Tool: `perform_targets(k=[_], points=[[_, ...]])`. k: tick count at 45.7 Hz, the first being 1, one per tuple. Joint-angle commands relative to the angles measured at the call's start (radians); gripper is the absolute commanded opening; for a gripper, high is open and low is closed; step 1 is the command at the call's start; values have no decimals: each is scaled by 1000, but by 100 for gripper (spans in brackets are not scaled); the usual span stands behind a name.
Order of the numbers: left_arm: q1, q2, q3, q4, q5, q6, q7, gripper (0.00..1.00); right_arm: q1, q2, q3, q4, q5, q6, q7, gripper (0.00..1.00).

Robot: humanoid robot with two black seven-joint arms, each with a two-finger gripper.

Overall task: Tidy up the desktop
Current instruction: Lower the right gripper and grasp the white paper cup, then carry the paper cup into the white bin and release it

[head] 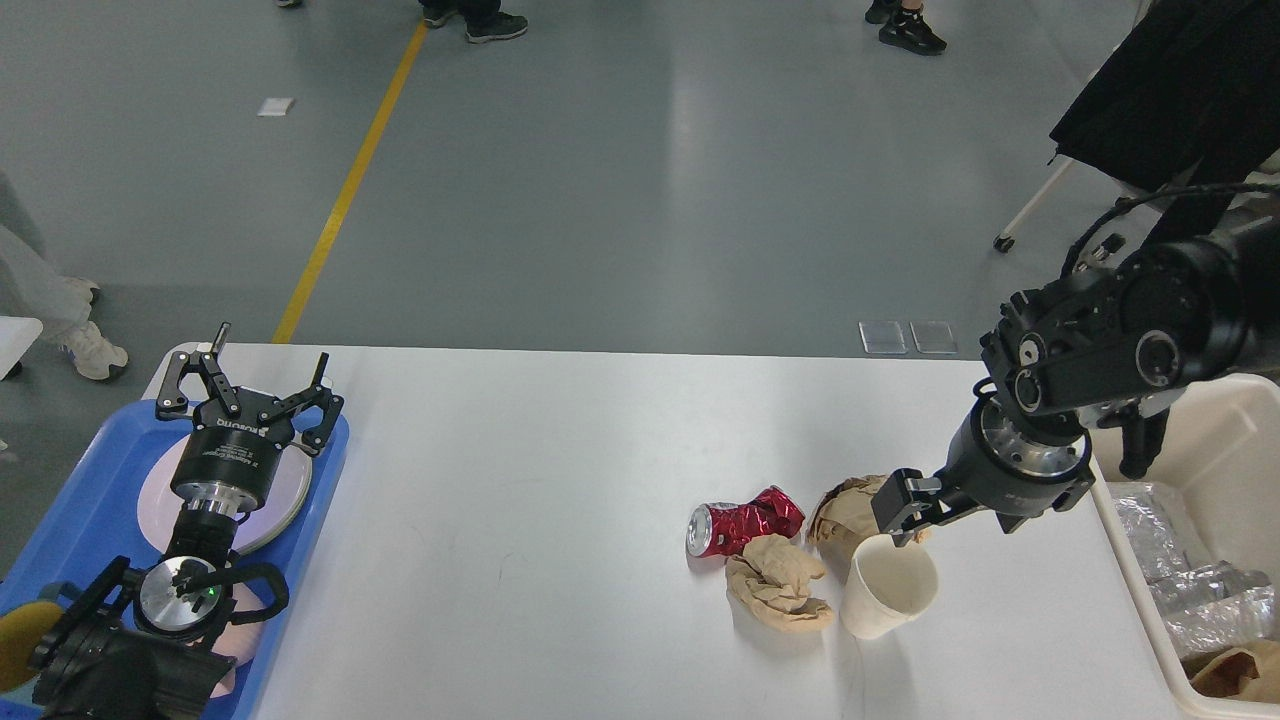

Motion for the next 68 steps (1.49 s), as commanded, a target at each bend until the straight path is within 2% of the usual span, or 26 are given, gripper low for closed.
perform_targets(k=[1,9,19,22,32,36,39,42,68], points=[[0,0,0,0,0,0,-1,97,-77,24,8,-35,-1,-57,0,100],[2,0,0,0,0,0,-1,97,-223,32,3,-120,3,-175,0,100],[0,0,0,0,0,0,0,97,-372,56,2,-214,5,-204,0,100],[0,0,0,0,0,0,0,97,-400,60,3,-242,9,-206,0,96],[0,0,0,0,0,0,-1,97,-426,60,0,-268,12,-206,0,70],[0,0,0,0,0,0,0,97,-429,60,-1,-266,14,-200,0,44],[0,0,0,0,0,0,0,97,-429,60,0,-263,14,-192,0,18],[0,0,0,0,0,0,-1,97,-435,60,2,-262,15,-193,0,0],[0,0,0,0,0,0,-1,97,-438,63,8,-257,31,-175,3,0]])
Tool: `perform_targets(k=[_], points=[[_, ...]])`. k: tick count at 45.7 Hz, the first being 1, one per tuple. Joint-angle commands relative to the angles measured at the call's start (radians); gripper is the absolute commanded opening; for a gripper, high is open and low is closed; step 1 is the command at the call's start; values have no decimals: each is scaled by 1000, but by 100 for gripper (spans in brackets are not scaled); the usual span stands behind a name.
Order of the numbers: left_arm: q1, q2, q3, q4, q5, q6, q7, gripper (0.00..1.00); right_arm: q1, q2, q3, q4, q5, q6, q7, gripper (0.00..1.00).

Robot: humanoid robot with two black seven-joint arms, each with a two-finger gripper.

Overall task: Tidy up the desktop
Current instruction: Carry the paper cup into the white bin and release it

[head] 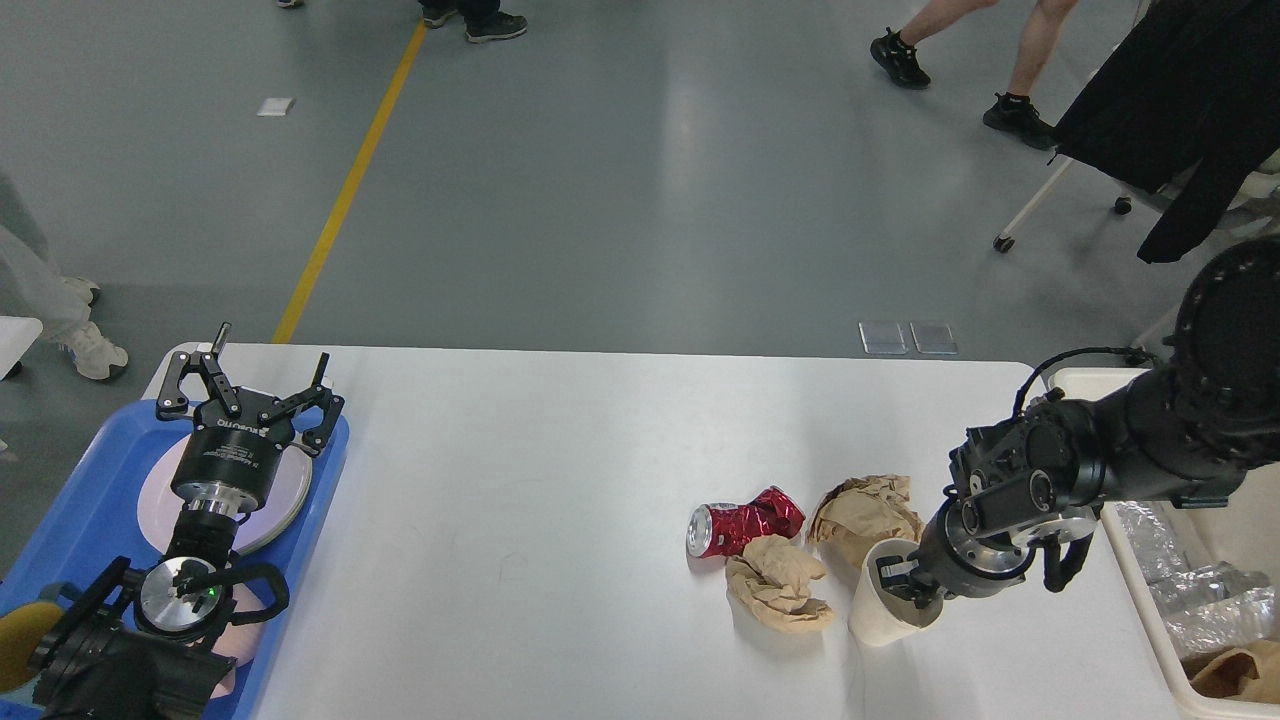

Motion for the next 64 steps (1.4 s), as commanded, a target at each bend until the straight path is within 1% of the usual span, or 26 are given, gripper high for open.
perform_targets(k=[1,6,13,18,21,29,34,43,47,55,59,64], points=[[0,0,0,0,0,0,0,97,2,-6,1,0,17,18,3,0],[0,0,0,0,0,0,0,97,23,-21,-2,6,53,78,3,0],[0,0,0,0,0,0,0,97,137,-110,-5,49,76,213,6,0],[0,0,0,0,0,0,0,97,281,-187,-26,121,87,274,5,0],[0,0,1,0,0,0,0,97,371,-218,-71,166,108,311,5,0],[0,0,0,0,0,0,-1,97,641,-225,-219,258,192,452,8,0],[2,0,0,0,0,0,-1,97,758,-229,-276,299,200,480,8,0],[2,0,0,0,0,0,0,97,760,-241,-333,298,200,468,8,0],[2,0,0,0,0,0,0,97,734,-291,-365,276,200,463,8,0],[2,0,0,0,0,0,0,97,567,-443,-399,100,179,433,3,0],[2,0,0,0,0,0,0,97,450,-488,-401,-7,168,426,3,0],[2,0,0,0,0,0,-1,97,304,-551,-373,-139,159,394,3,0]])
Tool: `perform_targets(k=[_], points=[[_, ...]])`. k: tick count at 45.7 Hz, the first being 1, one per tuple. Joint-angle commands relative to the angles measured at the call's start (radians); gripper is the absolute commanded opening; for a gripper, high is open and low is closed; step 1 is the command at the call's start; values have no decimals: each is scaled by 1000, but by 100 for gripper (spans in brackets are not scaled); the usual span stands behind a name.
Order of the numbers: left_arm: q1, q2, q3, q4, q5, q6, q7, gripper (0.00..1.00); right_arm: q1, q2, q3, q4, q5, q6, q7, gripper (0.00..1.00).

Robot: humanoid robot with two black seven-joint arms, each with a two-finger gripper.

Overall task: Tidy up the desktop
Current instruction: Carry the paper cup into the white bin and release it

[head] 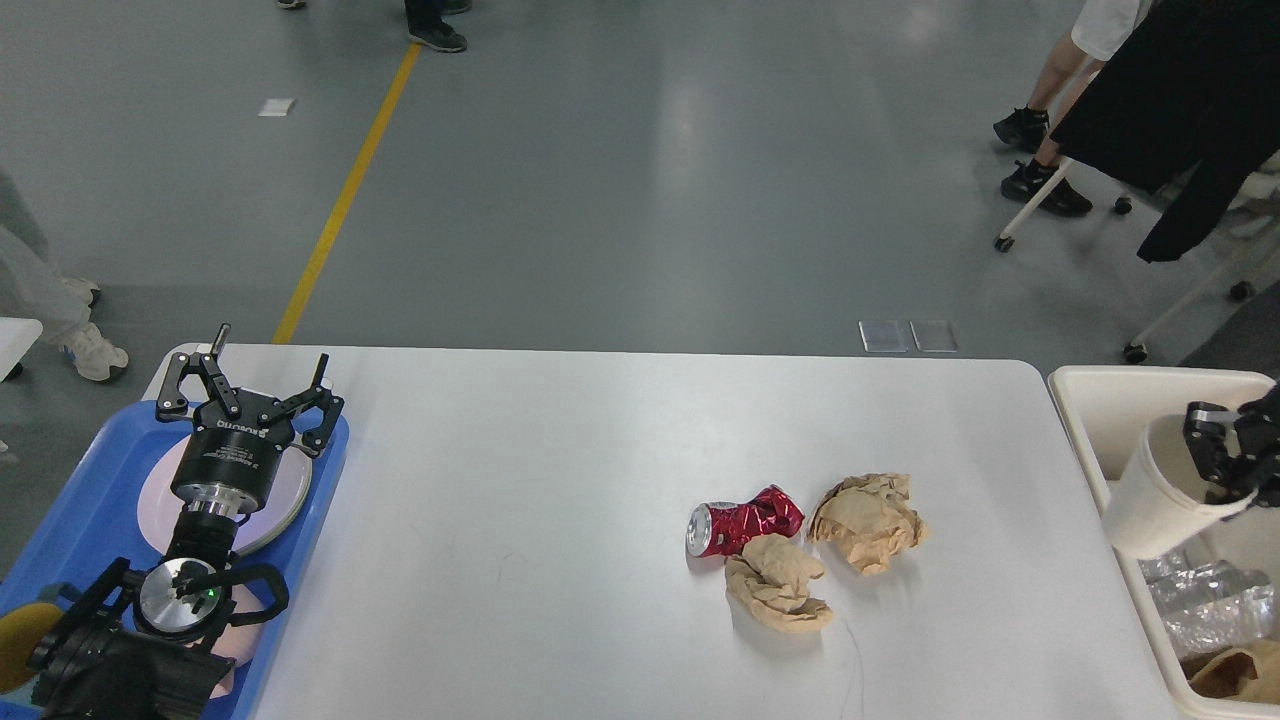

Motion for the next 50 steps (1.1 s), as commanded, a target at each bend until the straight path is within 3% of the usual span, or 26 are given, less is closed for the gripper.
perform_targets(k=[1,8,17,33,40,50], points=[[0,0,0,0,0,0,-1,97,-164,-73,30,-157,-8,-37,0,0],[0,0,0,0,0,0,1,97,-410,-142,175,-352,-9,-130,2,0],[0,0,0,0,0,0,-1,97,-784,-133,353,-611,-8,-243,7,0],[0,0,0,0,0,0,-1,97,-1392,106,624,-1196,-3,-364,-23,0],[-2,0,0,0,0,0,-1,97,-1492,180,654,-1250,0,-523,-50,0],[0,0,0,0,0,0,-1,97,-1513,207,673,-1251,0,-571,-52,0]])
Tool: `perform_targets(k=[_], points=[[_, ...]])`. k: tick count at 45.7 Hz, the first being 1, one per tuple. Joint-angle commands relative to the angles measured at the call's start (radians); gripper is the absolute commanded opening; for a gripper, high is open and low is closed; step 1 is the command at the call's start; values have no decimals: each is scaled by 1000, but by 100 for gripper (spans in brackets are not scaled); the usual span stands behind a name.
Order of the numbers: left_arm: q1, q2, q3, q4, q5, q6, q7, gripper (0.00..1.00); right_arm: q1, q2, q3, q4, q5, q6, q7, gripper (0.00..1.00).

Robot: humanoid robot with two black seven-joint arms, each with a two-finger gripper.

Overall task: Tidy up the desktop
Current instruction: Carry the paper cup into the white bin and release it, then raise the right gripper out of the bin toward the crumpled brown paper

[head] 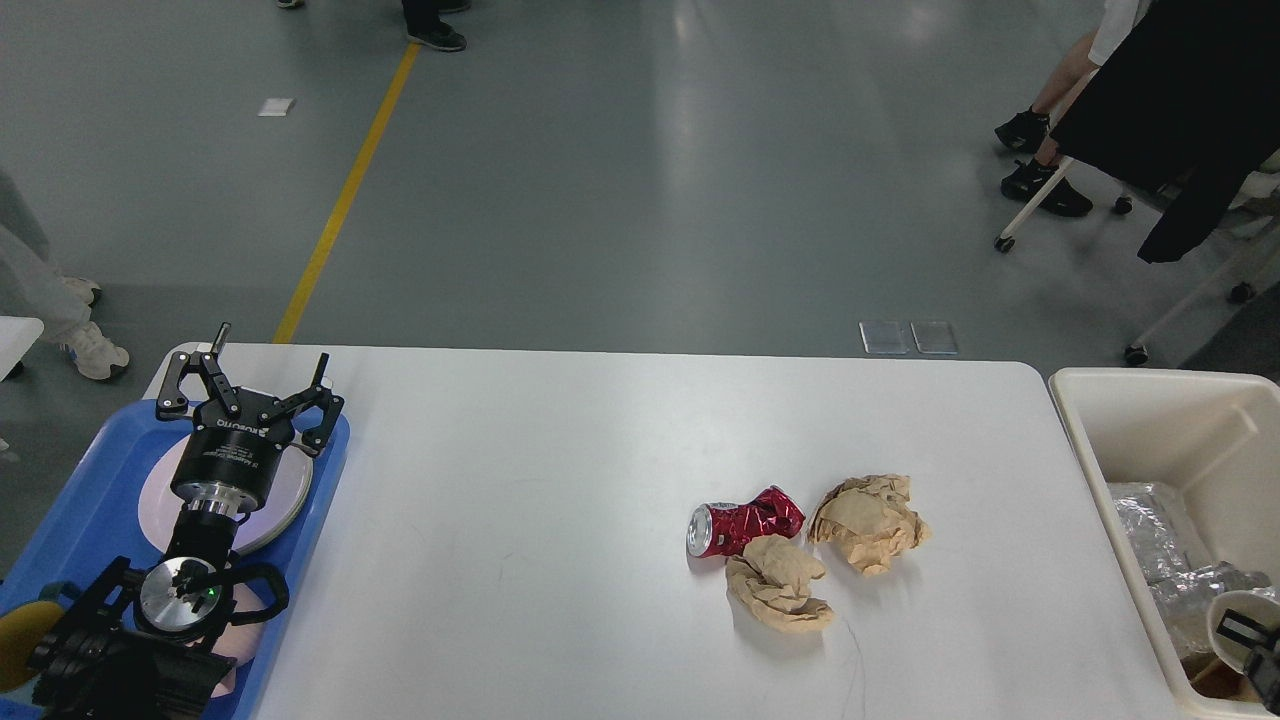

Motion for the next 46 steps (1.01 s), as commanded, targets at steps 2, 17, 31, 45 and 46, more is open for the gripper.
perform_targets(k=[2,17,31,45,46], points=[[0,0,0,0,0,0,-1,97,-11,23,6,-1,0,-24,-2,0],[0,0,0,0,0,0,-1,97,-19,32,7,-1,6,-51,-8,33],[1,0,0,0,0,0,-1,97,-20,44,3,2,3,-97,-2,100],[0,0,0,0,0,0,-1,97,-10,37,3,8,3,-93,-2,100],[0,0,0,0,0,0,-1,97,-8,37,4,8,3,-93,-2,100]])
